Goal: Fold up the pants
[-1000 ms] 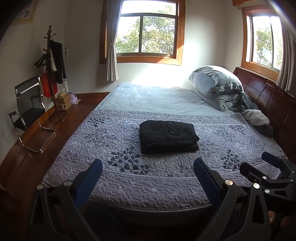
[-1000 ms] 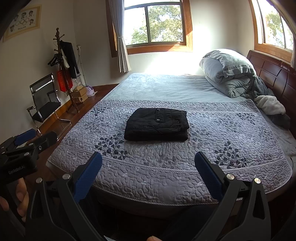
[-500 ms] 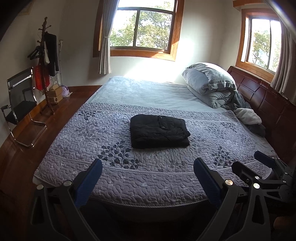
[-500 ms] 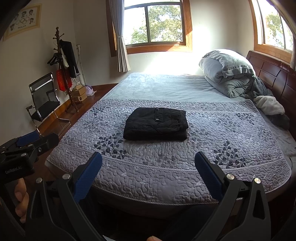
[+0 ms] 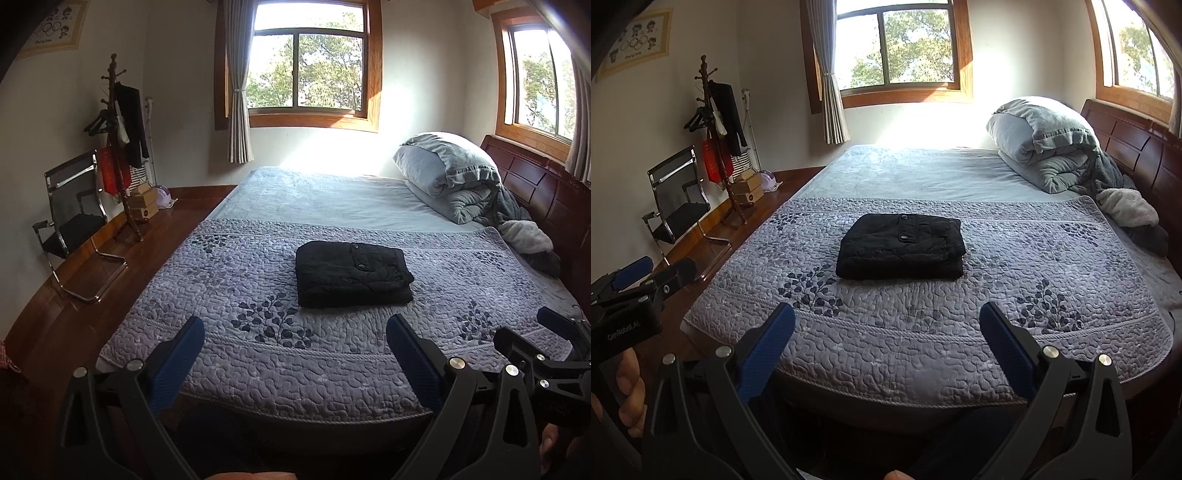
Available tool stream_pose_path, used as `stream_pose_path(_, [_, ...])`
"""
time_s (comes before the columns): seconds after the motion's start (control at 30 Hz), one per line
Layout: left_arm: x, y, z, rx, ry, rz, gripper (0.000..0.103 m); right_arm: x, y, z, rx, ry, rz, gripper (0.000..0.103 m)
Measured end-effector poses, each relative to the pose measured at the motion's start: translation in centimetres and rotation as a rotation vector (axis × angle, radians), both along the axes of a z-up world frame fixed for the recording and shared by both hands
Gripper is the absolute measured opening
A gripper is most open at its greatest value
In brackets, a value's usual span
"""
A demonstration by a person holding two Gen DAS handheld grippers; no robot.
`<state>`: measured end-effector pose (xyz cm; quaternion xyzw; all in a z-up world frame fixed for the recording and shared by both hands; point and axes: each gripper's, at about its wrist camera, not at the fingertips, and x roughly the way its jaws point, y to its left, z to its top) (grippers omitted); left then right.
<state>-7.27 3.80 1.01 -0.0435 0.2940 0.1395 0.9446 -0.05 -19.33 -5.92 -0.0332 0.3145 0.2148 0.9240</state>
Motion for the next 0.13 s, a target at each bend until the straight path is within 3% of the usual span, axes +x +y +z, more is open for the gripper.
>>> stream_pose_path(0.13, [-0.14,-0.16,0.17,0.006,-0.006,-0.005,0.099,-0.01,-0.05,-0.01,0.000,-0.001,0.001,0.100])
